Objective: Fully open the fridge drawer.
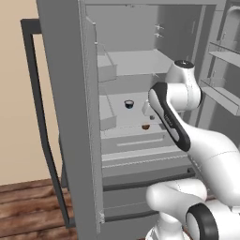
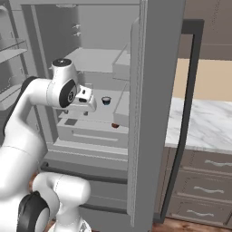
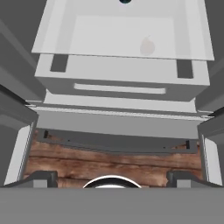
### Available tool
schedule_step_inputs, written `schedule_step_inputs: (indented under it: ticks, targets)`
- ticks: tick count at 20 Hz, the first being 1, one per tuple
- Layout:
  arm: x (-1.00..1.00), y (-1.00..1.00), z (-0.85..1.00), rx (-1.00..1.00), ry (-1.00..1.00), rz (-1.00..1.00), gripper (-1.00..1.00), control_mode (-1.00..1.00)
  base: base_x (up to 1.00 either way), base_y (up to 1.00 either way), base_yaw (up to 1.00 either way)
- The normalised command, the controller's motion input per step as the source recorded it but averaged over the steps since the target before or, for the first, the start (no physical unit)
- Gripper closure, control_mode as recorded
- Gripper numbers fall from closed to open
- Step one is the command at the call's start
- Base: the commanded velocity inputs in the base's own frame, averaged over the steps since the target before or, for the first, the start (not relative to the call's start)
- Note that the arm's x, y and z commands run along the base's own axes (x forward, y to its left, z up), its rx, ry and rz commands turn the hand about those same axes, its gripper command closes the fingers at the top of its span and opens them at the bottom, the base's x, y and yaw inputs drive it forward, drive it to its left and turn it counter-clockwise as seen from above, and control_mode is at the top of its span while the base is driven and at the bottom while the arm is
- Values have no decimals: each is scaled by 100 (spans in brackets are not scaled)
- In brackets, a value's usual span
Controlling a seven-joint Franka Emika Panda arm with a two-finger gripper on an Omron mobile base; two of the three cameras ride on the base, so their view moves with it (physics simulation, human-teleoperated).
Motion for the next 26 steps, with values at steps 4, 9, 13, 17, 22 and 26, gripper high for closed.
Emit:
schedule_step_inputs:
  ticks: [4,9,13,17,22,26]
  targets:
    - [0,0,0,0,0,0,-100,100,-3,0,0]
    - [0,0,0,0,0,0,-100,100,-22,0,0]
    - [0,0,0,0,0,0,-100,100,-6,0,0]
    - [-9,0,0,0,0,0,-100,-100,-3,0,0]
    - [-3,0,0,0,0,0,-100,-100,0,0,0]
    - [27,0,-1,0,0,0,-100,-100,0,0,0]
